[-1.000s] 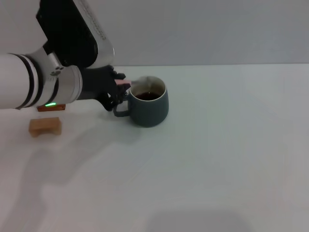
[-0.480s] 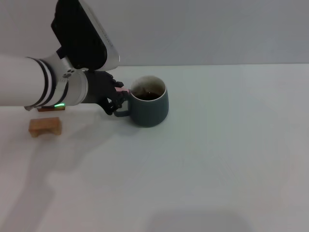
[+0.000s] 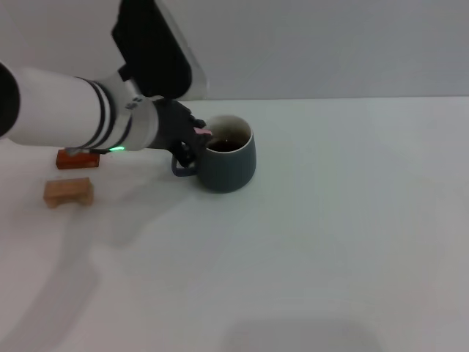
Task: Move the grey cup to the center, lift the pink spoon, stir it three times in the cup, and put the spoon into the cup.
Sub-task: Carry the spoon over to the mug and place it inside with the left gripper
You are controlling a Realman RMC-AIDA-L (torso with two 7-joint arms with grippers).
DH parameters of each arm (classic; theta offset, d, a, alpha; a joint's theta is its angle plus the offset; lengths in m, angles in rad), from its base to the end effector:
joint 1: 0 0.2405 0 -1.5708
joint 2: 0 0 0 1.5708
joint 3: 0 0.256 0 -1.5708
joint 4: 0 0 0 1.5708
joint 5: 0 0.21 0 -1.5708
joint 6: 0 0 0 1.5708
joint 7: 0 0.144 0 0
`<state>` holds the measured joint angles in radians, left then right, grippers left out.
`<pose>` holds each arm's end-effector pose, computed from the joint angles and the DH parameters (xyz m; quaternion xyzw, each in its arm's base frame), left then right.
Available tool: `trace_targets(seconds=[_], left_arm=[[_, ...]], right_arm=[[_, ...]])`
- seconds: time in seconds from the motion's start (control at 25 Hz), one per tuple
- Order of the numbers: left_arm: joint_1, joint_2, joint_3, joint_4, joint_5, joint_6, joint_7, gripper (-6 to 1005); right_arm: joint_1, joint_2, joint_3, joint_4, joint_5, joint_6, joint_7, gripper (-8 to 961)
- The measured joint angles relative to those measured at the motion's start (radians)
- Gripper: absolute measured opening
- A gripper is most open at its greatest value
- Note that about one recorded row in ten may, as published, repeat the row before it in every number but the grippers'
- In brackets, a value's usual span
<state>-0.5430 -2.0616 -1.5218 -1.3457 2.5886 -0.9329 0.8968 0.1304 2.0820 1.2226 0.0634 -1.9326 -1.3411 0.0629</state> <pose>-0.1499 0.3977 -0.0215 -0.9390 -0.0414 0.1000 0.3264 0.4635 0.1675 0.0865 -0.3508 0.3274 0.1641 0.8619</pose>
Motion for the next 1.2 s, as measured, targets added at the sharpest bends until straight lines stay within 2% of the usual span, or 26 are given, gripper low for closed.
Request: trace_targets(seconds=[0.24,0.48,0.68,0.92,1.2], left_arm=[[-0.008,-0.003,0.035,-0.013,-0.001,-0.021,-0.001,170],[0.054,-0.003,0.036,-0.101,0.002,-0.056,-0.007,170],[0.076,0.002,0.019,-0.125,0.007,-0.075,-0.008,170],[0.076,0.002,-0.003,-0.111,0.025,-0.072,-0.007,170],[0.045,-0.001,-0.012,-0.079,0.042,-0.049,-0.008,170]], right_arm=[[0.004,-0.003,0.0,-0.002,0.008,0.001,0.0,820],[0.014,-0.004,-0.001,-0.002,0.009,0.01,0.0,820],[0.015,-0.003,-0.004,-0.002,0.009,0.014,0.0,820],[0.015,-0.004,-0.004,-0.003,0.009,0.015,0.0,820],[0.014,-0.004,-0.002,-0.005,0.009,0.025,0.0,820]])
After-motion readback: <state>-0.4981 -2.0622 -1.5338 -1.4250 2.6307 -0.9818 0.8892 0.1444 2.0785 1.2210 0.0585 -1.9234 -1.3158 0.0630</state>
